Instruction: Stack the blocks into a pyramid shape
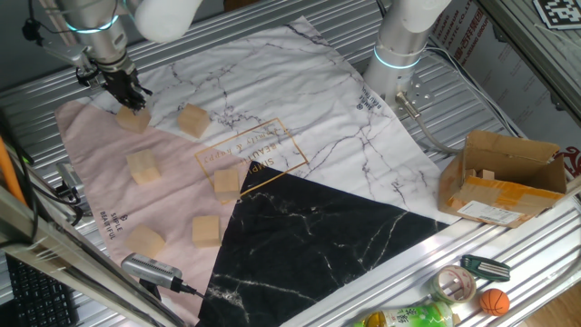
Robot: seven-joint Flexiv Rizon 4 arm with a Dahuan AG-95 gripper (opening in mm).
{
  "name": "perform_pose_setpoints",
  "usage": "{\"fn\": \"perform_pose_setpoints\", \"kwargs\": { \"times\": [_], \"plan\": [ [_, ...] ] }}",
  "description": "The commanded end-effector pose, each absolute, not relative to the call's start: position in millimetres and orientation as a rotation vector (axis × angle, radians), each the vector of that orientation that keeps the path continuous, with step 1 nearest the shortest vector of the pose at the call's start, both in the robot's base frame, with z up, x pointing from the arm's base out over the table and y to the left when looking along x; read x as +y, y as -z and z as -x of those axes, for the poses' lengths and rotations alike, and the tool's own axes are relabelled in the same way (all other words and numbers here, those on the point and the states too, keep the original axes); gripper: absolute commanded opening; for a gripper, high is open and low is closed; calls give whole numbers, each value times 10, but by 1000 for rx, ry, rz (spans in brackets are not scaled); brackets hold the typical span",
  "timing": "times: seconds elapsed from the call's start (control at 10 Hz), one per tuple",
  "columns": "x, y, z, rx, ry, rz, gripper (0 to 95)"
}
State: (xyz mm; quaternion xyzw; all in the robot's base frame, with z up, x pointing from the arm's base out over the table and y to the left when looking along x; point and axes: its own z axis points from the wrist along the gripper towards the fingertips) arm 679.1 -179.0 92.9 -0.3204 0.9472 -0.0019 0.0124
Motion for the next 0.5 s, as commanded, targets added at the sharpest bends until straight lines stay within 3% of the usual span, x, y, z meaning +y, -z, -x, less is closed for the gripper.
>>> {"fn": "perform_pose_setpoints", "kwargs": {
  "times": [0.1,0.5],
  "plan": [
    [-1824,-913,-6836,2946,4,1005,0],
    [-1915,-925,-6868,2946,1,1017,0]
  ]
}}
